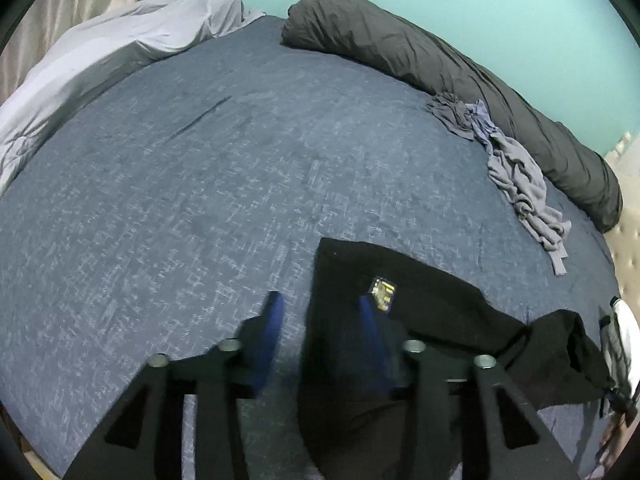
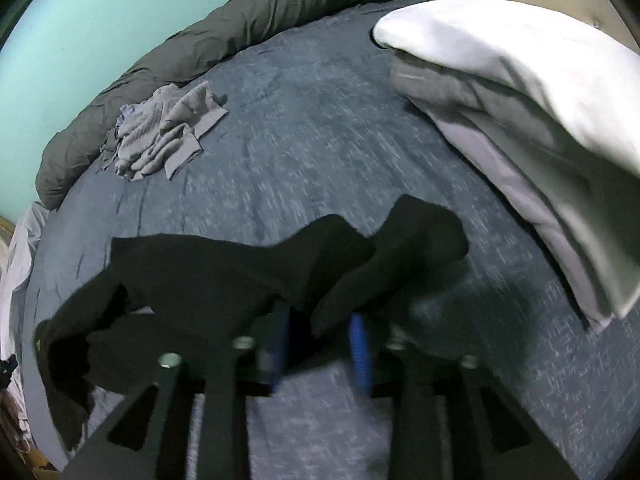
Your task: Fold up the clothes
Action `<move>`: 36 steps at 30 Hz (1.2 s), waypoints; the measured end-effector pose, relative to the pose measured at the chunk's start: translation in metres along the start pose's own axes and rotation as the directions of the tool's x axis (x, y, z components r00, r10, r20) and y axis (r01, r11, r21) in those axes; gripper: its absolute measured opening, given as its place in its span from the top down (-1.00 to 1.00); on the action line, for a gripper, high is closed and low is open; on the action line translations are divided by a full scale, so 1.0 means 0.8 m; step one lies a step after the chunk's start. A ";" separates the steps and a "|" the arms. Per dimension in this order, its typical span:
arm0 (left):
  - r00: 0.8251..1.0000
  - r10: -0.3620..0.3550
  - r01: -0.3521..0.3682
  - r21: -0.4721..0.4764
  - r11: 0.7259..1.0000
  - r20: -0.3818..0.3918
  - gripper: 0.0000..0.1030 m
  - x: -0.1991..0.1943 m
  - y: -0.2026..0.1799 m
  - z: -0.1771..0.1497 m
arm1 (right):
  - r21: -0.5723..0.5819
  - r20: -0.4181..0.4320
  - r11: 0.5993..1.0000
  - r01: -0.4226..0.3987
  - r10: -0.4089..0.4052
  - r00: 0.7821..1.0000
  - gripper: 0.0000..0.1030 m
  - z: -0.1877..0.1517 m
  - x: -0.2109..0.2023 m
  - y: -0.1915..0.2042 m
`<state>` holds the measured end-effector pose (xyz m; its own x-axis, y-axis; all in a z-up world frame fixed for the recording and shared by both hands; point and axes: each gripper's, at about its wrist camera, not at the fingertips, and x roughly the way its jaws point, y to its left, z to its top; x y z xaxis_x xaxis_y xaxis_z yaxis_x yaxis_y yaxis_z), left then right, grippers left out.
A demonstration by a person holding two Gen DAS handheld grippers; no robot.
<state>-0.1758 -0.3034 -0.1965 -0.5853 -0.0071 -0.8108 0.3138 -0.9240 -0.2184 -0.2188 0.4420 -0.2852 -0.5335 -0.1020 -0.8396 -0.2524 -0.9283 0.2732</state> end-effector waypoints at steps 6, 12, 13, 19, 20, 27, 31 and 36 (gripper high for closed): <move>0.996 -0.083 0.086 0.070 0.994 -0.042 0.08 -0.014 -0.022 -0.029 | -0.002 0.066 1.000 0.006 -0.006 0.998 0.06 -0.010 -0.035 -0.015; 0.981 -0.142 0.166 0.199 0.966 -0.128 -0.05 -0.009 -0.077 -0.086 | -0.035 0.076 0.999 -0.032 0.034 0.997 0.00 -0.014 -0.054 -0.002; 0.980 -0.141 0.169 0.212 0.963 -0.140 -0.05 -0.006 -0.083 -0.093 | -0.041 0.078 0.998 -0.038 0.041 0.996 -0.01 -0.014 -0.058 0.000; 0.971 -0.131 0.179 0.242 0.954 -0.202 -0.08 0.006 -0.099 -0.135 | -0.074 0.082 0.994 -0.078 0.084 0.993 -0.11 -0.019 -0.074 0.014; 0.970 -0.128 0.176 0.229 0.957 -0.207 -0.10 0.008 -0.095 -0.139 | -0.081 0.080 0.993 -0.088 0.095 0.992 -0.15 -0.019 -0.075 0.017; 0.970 -0.119 0.147 0.123 0.981 -0.211 -0.13 0.016 -0.051 -0.154 | -0.124 0.059 0.982 -0.141 0.150 0.987 -0.25 -0.014 -0.068 0.045; 0.971 -0.113 0.135 0.091 0.987 -0.212 -0.13 0.019 -0.034 -0.154 | -0.127 0.029 0.983 -0.130 0.134 0.991 -0.27 -0.009 -0.046 0.056; 0.969 -0.119 0.139 0.079 0.987 -0.218 -0.13 0.027 -0.028 -0.158 | -0.221 -0.033 0.971 -0.090 0.085 0.996 -0.27 -0.009 -0.009 0.089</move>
